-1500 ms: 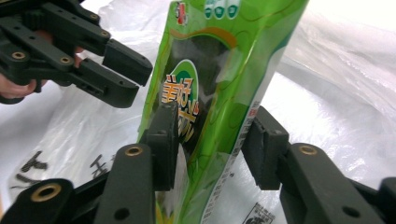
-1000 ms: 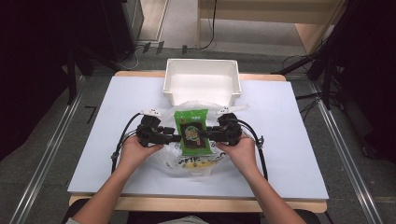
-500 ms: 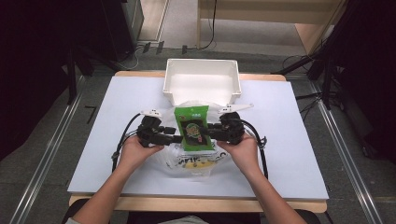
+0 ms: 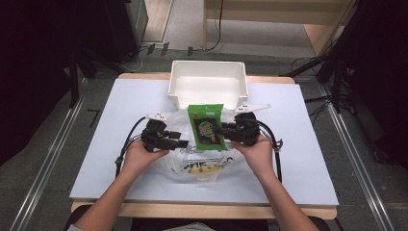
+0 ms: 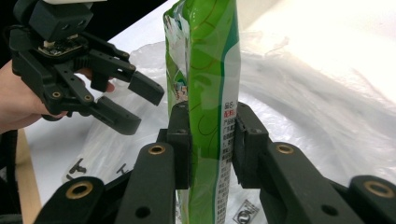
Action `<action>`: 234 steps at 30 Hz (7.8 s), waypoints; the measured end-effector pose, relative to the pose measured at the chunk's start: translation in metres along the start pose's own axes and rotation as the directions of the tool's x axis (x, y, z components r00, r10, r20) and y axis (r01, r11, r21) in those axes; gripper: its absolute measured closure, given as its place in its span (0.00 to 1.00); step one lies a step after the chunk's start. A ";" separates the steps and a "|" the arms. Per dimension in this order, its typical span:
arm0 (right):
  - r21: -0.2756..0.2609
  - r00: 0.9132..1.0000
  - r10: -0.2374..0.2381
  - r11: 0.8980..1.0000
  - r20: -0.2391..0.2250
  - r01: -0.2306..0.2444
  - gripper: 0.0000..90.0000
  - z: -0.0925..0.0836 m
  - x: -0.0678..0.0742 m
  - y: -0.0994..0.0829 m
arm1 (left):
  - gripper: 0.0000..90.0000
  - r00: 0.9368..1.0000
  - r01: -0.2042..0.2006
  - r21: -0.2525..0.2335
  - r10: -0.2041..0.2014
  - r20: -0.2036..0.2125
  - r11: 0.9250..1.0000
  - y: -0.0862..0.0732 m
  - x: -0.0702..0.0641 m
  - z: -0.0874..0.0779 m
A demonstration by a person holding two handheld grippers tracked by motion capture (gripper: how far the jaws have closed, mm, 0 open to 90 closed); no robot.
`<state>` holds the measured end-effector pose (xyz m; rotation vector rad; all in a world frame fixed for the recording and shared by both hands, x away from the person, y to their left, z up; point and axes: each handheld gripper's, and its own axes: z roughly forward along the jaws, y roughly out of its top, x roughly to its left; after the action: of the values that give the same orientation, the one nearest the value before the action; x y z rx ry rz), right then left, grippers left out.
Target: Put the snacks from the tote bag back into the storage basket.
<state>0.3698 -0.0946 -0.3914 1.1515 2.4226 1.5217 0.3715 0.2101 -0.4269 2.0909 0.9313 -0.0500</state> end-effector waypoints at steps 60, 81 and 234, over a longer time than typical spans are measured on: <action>-0.061 0.988 -0.013 0.998 0.157 0.023 0.82 -0.014 -0.034 0.085 | 0.47 1.000 0.015 0.034 -0.015 0.006 0.999 -0.001 0.003 0.009; -0.074 0.979 0.020 0.997 0.201 -0.005 0.82 0.013 -0.055 0.122 | 0.47 1.000 0.005 0.042 -0.005 0.000 0.999 -0.002 0.005 0.011; 0.057 0.872 0.104 0.987 0.479 -0.149 0.65 0.168 -0.159 0.139 | 0.47 0.999 0.020 0.048 -0.022 0.039 0.999 -0.003 0.013 0.016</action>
<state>0.6313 -0.0338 -0.4181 1.5175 2.1307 0.9966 0.3837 0.2084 -0.4436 2.1162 0.9367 -0.1258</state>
